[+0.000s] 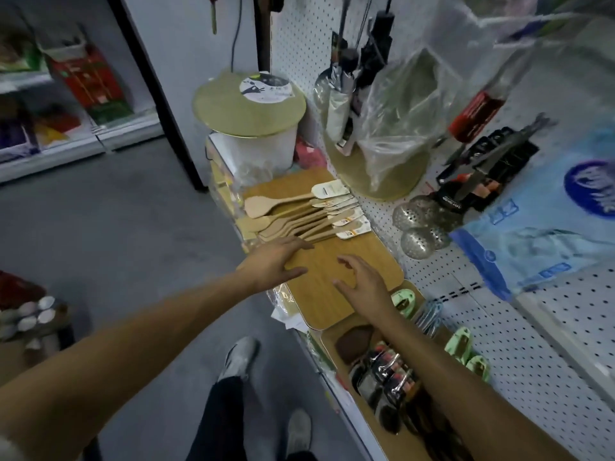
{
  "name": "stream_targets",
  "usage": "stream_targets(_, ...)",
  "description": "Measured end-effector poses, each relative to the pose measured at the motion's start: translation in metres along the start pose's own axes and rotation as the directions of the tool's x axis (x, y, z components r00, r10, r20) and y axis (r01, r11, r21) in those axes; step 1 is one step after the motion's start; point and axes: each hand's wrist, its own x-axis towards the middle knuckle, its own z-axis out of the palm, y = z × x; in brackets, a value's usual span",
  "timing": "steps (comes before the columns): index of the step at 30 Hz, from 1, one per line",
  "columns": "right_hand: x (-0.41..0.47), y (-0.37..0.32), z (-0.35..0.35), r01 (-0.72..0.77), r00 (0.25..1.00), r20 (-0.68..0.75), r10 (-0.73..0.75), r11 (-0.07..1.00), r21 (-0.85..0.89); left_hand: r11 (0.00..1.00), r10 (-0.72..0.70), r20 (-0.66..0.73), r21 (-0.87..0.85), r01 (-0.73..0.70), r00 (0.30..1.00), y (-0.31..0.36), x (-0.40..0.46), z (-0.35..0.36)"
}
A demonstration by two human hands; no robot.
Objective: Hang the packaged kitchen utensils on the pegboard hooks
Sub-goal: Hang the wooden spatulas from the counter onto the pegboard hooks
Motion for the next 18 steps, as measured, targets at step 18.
stream_targets(18,0.264,0.111,0.18,-0.7,0.636,-0.029,0.771,0.593,0.397,0.976,-0.16,0.279,-0.097,0.193,0.947,-0.184,0.233,0.131)
